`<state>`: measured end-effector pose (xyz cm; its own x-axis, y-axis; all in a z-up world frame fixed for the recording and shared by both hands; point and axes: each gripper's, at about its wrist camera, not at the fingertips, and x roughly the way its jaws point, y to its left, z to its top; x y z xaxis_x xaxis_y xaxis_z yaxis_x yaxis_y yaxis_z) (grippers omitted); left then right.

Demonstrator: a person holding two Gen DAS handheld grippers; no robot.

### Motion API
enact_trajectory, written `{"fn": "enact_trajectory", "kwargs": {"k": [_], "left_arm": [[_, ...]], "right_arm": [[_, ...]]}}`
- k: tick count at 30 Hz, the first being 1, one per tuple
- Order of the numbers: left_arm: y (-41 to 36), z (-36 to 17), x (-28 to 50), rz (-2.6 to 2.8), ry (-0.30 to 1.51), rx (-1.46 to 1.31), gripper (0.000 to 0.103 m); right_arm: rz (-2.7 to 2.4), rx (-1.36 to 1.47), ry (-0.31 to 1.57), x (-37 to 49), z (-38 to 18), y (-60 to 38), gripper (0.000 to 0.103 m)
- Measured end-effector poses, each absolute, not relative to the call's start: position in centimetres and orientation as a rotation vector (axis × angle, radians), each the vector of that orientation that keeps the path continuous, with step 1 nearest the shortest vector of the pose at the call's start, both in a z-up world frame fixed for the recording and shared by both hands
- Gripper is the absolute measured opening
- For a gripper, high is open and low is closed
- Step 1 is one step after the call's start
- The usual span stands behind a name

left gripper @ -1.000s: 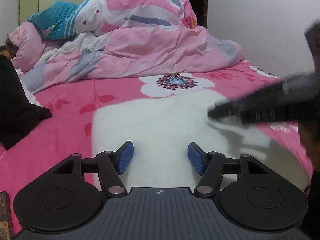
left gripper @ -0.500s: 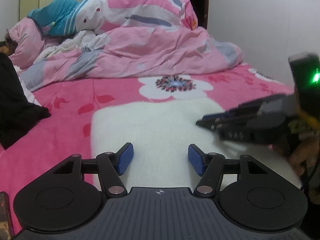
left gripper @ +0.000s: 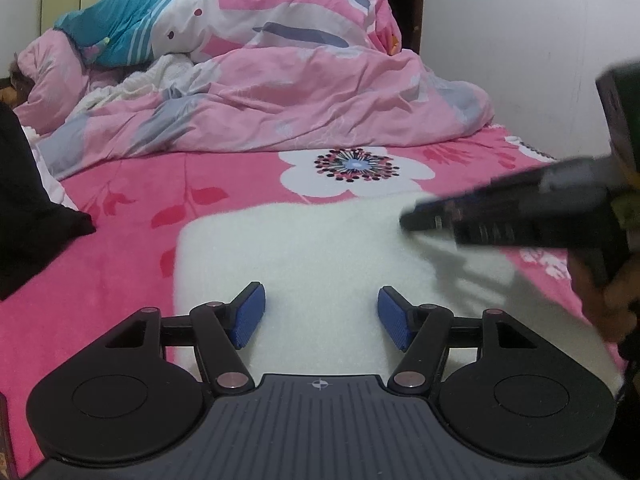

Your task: Fold clothes

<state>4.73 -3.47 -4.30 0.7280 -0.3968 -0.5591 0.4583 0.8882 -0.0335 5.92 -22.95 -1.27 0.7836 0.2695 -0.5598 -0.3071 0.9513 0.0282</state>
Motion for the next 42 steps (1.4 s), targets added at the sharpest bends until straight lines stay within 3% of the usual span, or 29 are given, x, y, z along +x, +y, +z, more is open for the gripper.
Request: {"fn": "enact_trajectory", "kwargs": {"k": [5, 13, 17, 26, 32, 39, 42], "left_arm": [[-3.8, -4.3, 4.9, -0.466, 0.598, 0.114, 0.064], [-3.7, -4.2, 4.9, -0.463, 0.603, 0.107, 0.065], [-3.8, -4.2, 4.9, -0.46, 0.611, 0.105, 0.065], [-3.5, -4.2, 5.1, -0.465, 0.617, 0.094, 0.066], [-3.5, -4.1, 5.2, -0.467, 0.626, 0.087, 0.066], [-3.5, -4.0, 5.2, -0.468, 0.635, 0.088, 0.067], [-3.5, -4.0, 5.2, -0.466, 0.637, 0.09, 0.067]], "right_arm": [[0.294, -0.058, 0.632, 8.3, -3.8, -23.2, 0.014], [0.305, -0.098, 0.639, 9.4, -1.3, -21.9, 0.014], [0.312, -0.111, 0.701, 10.8, -4.2, -21.6, 0.013], [0.297, -0.111, 0.682, 10.1, -0.3, -20.6, 0.014], [0.268, -0.087, 0.761, 11.2, -3.2, -21.2, 0.013], [0.261, -0.033, 0.688, 7.2, 0.8, -21.2, 0.014], [0.237, -0.045, 0.74, 6.6, -0.8, -21.3, 0.014]]}}
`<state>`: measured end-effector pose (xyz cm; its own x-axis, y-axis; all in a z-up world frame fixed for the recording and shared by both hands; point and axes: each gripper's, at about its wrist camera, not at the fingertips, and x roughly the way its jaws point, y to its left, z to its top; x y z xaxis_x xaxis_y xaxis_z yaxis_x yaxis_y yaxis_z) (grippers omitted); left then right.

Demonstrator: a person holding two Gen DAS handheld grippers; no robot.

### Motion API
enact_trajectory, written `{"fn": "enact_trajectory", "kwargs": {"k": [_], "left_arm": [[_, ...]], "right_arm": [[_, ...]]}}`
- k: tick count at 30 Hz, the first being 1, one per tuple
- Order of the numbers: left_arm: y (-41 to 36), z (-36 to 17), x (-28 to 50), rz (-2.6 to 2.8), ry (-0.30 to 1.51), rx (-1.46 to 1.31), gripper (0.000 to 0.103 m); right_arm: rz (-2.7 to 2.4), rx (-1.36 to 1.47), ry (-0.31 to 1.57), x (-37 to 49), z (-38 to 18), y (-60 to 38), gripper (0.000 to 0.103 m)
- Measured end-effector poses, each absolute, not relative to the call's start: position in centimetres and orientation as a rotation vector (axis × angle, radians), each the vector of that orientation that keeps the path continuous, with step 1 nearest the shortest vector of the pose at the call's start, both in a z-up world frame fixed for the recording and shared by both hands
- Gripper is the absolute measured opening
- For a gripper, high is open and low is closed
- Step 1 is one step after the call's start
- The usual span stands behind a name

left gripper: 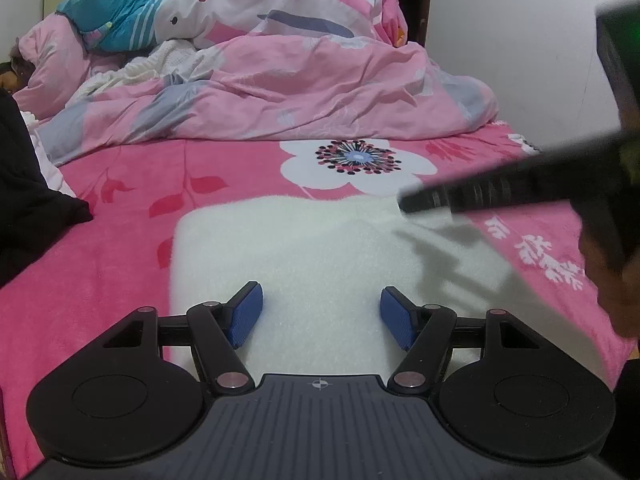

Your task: Fold clothes

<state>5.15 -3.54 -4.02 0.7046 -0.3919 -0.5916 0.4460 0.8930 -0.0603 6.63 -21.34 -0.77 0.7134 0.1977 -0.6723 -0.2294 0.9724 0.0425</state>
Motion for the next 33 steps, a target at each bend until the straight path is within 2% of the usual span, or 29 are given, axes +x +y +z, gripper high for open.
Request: {"fn": "enact_trajectory", "kwargs": {"k": [3, 6, 11, 17, 26, 33], "left_arm": [[-3.8, -4.0, 5.2, -0.463, 0.641, 0.1, 0.067], [-3.8, -3.9, 5.3, -0.461, 0.647, 0.101, 0.067], [-3.9, -3.9, 5.3, -0.458, 0.65, 0.111, 0.067], [-4.4, -3.8, 5.4, -0.45, 0.659, 0.138, 0.067], [-4.5, -1.6, 3.5, -0.432, 0.672, 0.161, 0.067], [-4.6, -3.2, 1.4, -0.436, 0.675, 0.179, 0.069]], "right_arm": [[0.241, -0.082, 0.711, 6.0, -2.9, -21.2, 0.014], [0.217, -0.053, 0.734, 5.9, -1.5, -21.0, 0.015], [0.24, 0.0, 0.671, 3.3, 0.5, -21.5, 0.015], [0.259, -0.077, 0.666, 2.2, -2.8, -20.8, 0.016], [0.261, -0.03, 0.659, 2.1, -3.0, -21.3, 0.016], [0.266, -0.013, 0.656, 2.0, -3.1, -21.6, 0.016]]}}
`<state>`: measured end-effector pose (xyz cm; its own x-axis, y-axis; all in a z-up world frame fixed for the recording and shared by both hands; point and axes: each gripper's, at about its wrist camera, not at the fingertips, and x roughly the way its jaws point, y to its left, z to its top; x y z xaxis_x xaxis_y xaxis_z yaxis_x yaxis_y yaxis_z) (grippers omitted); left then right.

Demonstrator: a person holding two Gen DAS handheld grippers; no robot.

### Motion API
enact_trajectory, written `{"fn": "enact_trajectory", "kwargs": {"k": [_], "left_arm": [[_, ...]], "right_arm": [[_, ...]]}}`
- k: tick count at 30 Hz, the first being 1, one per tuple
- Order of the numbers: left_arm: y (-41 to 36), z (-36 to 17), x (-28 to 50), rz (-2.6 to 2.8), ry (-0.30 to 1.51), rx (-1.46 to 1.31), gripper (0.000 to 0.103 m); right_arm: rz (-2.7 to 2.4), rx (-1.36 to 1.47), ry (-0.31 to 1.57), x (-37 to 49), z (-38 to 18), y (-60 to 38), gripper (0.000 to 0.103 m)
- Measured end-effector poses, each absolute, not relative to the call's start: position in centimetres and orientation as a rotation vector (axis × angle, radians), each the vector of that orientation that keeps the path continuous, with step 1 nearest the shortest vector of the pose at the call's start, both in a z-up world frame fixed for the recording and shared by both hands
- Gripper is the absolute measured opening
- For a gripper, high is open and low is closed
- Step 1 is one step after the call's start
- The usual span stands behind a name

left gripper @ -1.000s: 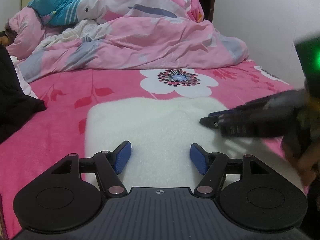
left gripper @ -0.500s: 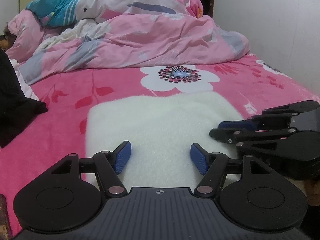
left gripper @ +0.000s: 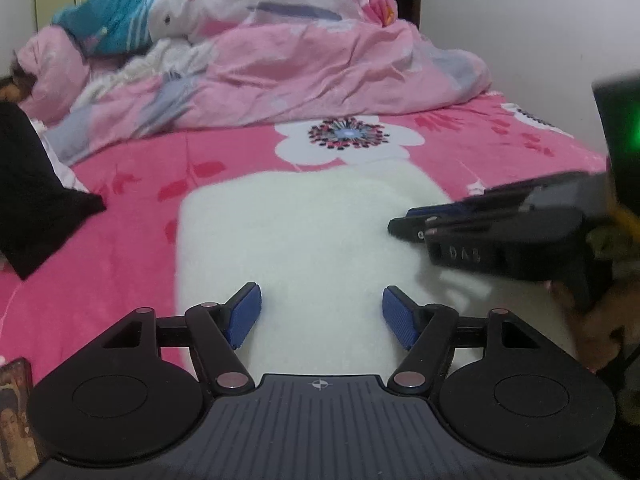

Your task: Fold clothes

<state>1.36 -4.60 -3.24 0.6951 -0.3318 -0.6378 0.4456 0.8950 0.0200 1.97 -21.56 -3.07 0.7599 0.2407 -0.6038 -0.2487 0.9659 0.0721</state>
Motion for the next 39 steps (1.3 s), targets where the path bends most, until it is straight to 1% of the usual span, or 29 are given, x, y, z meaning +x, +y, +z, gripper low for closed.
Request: {"fn": "enact_trajectory", "kwargs": {"k": [3, 9, 11, 13, 20, 25, 29, 33, 36, 39], "left_arm": [[-4.7, -3.2, 1.6, -0.431, 0.682, 0.179, 0.07], [-4.6, -3.2, 1.7, -0.433, 0.69, 0.178, 0.07], [-4.7, -3.2, 1.6, -0.43, 0.691, 0.182, 0.07], [-4.8, -3.4, 1.6, -0.428, 0.692, 0.189, 0.07], [-4.8, -3.2, 1.7, -0.426, 0.699, 0.187, 0.071], [-5.0, -3.2, 1.7, -0.421, 0.696, 0.197, 0.071], [-4.9, -3.2, 1.7, -0.421, 0.697, 0.188, 0.071], [-4.8, -3.2, 1.6, -0.422, 0.695, 0.186, 0.071], [-4.9, -3.4, 1.6, -0.424, 0.695, 0.189, 0.071], [-4.9, -3.5, 1.4, -0.421, 0.691, 0.194, 0.071]], "right_arm": [[0.256, 0.01, 0.673, 1.9, -2.2, -21.7, 0.016], [0.301, 0.056, 0.622, -2.1, 0.2, -22.2, 0.016], [0.31, 0.018, 0.669, -2.3, -1.0, -21.6, 0.016], [0.305, -0.035, 0.646, -2.7, -2.5, -21.1, 0.016], [0.286, 0.039, 0.647, -3.7, -0.6, -21.8, 0.017], [0.301, 0.01, 0.636, -4.5, -2.3, -22.0, 0.016], [0.295, 0.052, 0.652, -4.8, -1.2, -22.4, 0.017], [0.349, 0.051, 0.611, -7.2, -0.1, -22.2, 0.017], [0.341, -0.005, 0.653, -7.5, -2.0, -21.5, 0.016], [0.345, 0.022, 0.636, -7.5, -2.8, -21.9, 0.016]]}}
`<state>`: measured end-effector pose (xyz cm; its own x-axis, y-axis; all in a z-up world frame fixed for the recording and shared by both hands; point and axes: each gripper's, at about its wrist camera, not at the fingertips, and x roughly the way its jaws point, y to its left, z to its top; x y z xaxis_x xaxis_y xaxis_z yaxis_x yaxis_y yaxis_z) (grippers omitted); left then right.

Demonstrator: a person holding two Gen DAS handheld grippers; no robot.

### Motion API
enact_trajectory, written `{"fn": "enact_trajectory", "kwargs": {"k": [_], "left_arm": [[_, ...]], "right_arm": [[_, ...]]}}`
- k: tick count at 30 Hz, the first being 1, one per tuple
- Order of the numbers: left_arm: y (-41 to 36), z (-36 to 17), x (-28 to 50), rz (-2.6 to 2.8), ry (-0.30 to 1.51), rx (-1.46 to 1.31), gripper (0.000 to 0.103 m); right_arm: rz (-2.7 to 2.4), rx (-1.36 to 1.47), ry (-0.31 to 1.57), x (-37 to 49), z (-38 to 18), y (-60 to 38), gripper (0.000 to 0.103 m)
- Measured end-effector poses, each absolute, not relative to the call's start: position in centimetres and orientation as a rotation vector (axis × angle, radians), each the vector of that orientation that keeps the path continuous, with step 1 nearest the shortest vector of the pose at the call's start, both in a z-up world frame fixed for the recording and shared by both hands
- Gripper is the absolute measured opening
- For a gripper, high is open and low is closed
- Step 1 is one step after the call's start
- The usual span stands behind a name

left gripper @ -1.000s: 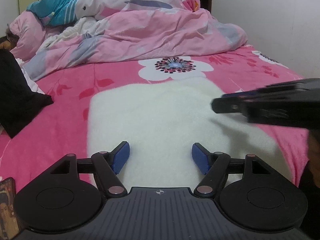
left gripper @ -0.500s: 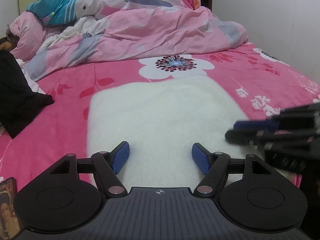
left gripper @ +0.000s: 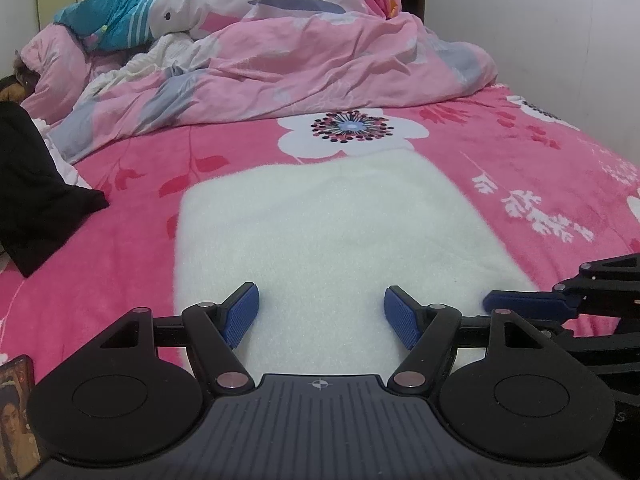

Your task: Fold clothes

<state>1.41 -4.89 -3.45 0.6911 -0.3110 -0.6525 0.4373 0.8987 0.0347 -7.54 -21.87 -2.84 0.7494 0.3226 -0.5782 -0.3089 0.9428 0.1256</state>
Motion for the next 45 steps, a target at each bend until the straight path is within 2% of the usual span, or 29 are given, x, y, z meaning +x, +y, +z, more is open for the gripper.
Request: {"fn": "enact_trajectory", "kwargs": {"k": [7, 11, 18, 22, 31, 35, 39, 45], "left_arm": [[-4.7, -3.3, 1.4, -0.422, 0.696, 0.183, 0.071], [-4.7, -3.4, 1.3, -0.422, 0.686, 0.182, 0.071], [-3.1, -3.0, 0.0, -0.455, 0.636, 0.135, 0.071], [-2.5, -2.6, -2.8, -0.437, 0.576, 0.197, 0.071], [-2.2, -5.4, -4.8, -0.384, 0.587, 0.286, 0.076], [-0.6, -4.0, -5.6, -0.399, 0.604, 0.198, 0.066], [0.2, -4.9, -6.5, -0.385, 0.646, 0.211, 0.066], [3.0, -5.9, -4.8, -0.43, 0.765, -0.012, 0.065]], "right_arm": [[0.378, 0.065, 0.607, -9.3, -1.0, -22.0, 0.017], [0.361, 0.033, 0.656, -9.1, -3.5, -21.8, 0.016], [0.368, 0.095, 0.661, -8.9, -3.8, -22.6, 0.015], [0.372, 0.097, 0.66, -8.9, -3.8, -22.7, 0.015], [0.367, 0.079, 0.66, -9.0, -4.0, -22.3, 0.016], [0.369, 0.086, 0.662, -9.0, -3.9, -22.4, 0.016], [0.368, 0.09, 0.658, -9.0, -4.0, -22.4, 0.016], [0.372, 0.094, 0.656, -9.0, -4.0, -22.5, 0.016]]}}
